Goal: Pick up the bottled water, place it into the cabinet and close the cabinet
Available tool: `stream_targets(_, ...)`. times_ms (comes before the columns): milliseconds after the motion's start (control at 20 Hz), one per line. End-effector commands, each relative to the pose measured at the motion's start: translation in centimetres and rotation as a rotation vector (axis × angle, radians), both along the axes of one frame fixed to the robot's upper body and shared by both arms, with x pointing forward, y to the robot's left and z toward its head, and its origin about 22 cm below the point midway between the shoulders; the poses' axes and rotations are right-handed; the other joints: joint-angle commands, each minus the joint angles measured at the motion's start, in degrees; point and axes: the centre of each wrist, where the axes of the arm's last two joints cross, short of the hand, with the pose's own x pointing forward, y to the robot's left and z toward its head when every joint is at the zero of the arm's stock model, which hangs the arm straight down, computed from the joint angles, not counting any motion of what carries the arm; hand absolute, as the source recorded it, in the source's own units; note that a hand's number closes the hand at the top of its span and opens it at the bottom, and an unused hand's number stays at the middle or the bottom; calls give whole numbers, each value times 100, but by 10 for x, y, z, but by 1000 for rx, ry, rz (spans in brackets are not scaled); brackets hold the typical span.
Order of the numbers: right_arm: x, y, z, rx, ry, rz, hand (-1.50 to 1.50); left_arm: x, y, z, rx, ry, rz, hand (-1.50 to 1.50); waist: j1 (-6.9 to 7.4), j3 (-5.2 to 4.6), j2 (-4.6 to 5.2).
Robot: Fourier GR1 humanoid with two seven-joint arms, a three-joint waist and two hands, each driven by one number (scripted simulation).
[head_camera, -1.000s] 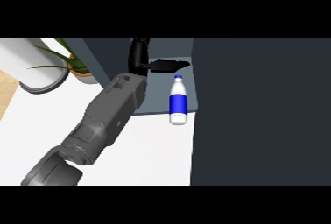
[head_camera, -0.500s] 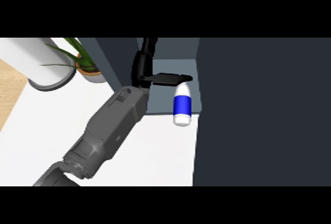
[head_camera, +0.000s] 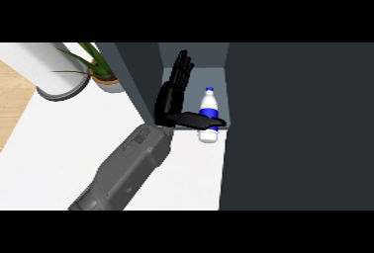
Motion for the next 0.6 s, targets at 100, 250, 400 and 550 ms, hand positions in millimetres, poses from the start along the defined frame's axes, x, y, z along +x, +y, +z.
stream_targets(100, -9, 0, 38, -42, -39, -2, -150, -40, -5, -10, -68, -26, -84, -150, 11, 1, 11)
stream_targets(250, -5, 0, 30, -63, -41, 3, -150, -67, 6, -8, -89, -13, -147, -150, 82, 2, -8)
stream_targets(400, -8, -3, 33, -129, -48, 106, -150, -78, 24, 2, -90, -3, -129, 150, 68, 2, -18)
stream_targets(550, -7, -6, 36, -173, -43, 192, 150, -102, 42, -6, -95, 46, -167, 150, 107, 2, -14)
